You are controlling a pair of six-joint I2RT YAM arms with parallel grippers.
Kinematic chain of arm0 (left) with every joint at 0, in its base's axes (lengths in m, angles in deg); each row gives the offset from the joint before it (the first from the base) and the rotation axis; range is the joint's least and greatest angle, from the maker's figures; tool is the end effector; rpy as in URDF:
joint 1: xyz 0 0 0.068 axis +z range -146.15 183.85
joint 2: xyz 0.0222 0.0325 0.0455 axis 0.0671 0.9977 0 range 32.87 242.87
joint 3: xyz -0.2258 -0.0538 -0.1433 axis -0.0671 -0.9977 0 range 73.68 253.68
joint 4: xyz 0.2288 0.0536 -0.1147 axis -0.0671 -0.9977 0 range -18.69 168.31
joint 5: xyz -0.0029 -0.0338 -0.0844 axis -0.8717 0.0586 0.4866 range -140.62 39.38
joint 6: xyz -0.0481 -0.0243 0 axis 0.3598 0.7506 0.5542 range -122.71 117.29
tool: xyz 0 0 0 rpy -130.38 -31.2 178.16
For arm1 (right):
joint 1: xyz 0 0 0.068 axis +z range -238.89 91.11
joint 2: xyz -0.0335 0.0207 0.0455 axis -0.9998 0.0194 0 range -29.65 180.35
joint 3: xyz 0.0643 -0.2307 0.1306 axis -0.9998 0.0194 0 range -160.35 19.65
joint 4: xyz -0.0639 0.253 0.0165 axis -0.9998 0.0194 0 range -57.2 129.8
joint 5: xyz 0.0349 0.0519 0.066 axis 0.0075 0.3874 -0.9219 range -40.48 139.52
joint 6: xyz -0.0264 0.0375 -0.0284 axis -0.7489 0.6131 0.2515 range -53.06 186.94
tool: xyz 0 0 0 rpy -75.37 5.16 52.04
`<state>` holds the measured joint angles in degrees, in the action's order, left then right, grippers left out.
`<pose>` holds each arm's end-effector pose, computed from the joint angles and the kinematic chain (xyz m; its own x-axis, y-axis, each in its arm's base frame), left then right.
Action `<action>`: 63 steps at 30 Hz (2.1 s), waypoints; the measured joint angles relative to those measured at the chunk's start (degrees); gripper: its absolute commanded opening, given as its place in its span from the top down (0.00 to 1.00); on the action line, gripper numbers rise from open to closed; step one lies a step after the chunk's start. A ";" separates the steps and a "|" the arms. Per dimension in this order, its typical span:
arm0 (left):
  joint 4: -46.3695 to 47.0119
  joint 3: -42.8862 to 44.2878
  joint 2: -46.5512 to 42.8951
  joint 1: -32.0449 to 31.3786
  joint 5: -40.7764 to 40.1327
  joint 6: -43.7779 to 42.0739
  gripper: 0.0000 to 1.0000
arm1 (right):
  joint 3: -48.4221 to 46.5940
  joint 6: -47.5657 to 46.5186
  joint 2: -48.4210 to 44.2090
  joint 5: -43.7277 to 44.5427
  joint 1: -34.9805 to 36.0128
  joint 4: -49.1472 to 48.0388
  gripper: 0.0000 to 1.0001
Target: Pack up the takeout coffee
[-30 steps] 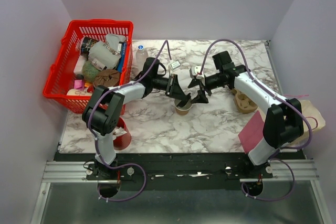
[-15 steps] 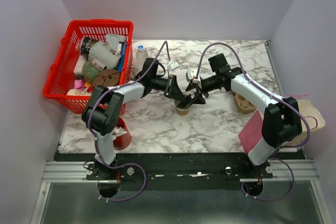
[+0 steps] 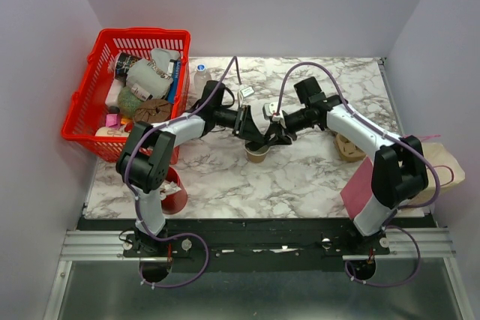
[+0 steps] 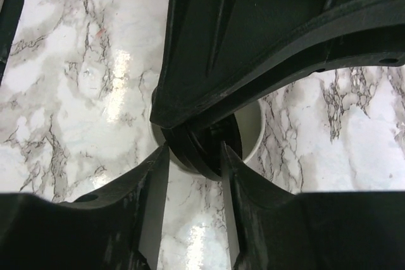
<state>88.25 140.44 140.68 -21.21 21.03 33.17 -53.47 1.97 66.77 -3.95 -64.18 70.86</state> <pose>0.3461 -0.1991 0.2052 -0.8888 0.2120 -0.4063 0.4302 0.0803 -0.8992 0.3004 0.1698 0.2504 0.2051 -0.4993 -0.8418 -0.9757 -0.1717 -0.1359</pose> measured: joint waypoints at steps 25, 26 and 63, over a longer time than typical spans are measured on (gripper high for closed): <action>-14.78 3.39 -8.48 2.51 -9.27 -12.76 0.47 | -8.52 6.12 3.45 0.72 1.60 7.78 0.75; -16.09 3.85 -9.03 2.56 -9.79 -14.19 0.47 | -8.52 6.56 3.45 0.85 1.60 7.78 0.75; -35.78 1.36 -29.90 4.90 -36.22 -34.45 0.41 | 0.87 -1.40 -3.82 12.22 13.64 -0.17 0.46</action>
<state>52.47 141.79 110.78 -16.32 -15.18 -1.28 -52.60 0.57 62.94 8.27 -50.54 70.69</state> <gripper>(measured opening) 0.588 0.532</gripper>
